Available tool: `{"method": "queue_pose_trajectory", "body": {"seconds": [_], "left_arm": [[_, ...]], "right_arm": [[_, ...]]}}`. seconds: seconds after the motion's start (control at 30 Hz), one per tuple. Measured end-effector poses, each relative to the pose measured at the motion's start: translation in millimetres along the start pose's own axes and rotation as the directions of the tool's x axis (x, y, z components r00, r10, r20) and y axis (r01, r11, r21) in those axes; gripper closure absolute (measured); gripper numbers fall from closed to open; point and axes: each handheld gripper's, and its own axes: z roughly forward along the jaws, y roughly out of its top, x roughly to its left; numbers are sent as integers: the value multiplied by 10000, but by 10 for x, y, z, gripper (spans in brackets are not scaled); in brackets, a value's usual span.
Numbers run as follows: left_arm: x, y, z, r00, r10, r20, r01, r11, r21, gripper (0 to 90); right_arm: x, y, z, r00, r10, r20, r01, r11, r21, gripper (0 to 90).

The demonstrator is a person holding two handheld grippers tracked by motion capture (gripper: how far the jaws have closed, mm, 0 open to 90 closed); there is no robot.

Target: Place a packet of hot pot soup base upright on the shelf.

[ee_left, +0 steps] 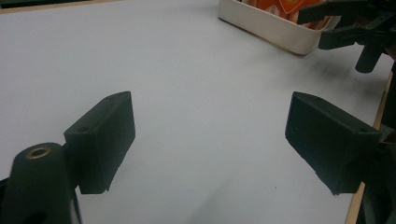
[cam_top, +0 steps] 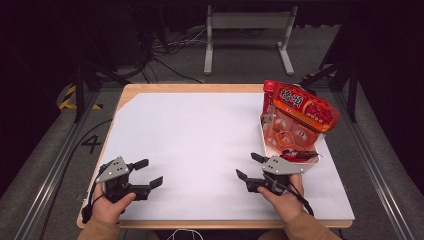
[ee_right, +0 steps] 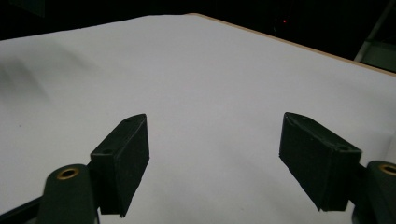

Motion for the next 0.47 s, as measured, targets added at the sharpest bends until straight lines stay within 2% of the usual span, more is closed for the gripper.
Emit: {"method": "queue_pose_trajectory", "body": {"seconds": [0.1, 0.2, 0.27, 0.47], "left_arm": [[13, -27, 22, 9999, 151, 49, -150, 9998, -153, 164], [44, -95, 66, 9997, 244, 13, -243, 9995, -217, 164], [60, -124, 82, 9998, 115, 142, -112, 9998, -157, 164], [58, -124, 68, 10000, 70, 6, -70, 9998, -188, 162]], "right_arm": [[5, -66, 56, 9999, -108, -46, 108, 9999, -10, 251], [1, -117, 111, 9991, -414, -113, 415, 9991, 72, 259], [7, -128, 128, 9990, -437, -102, 438, 9990, 122, 254], [6, -111, 110, 9995, -303, -111, 302, 9995, -55, 250]]}}
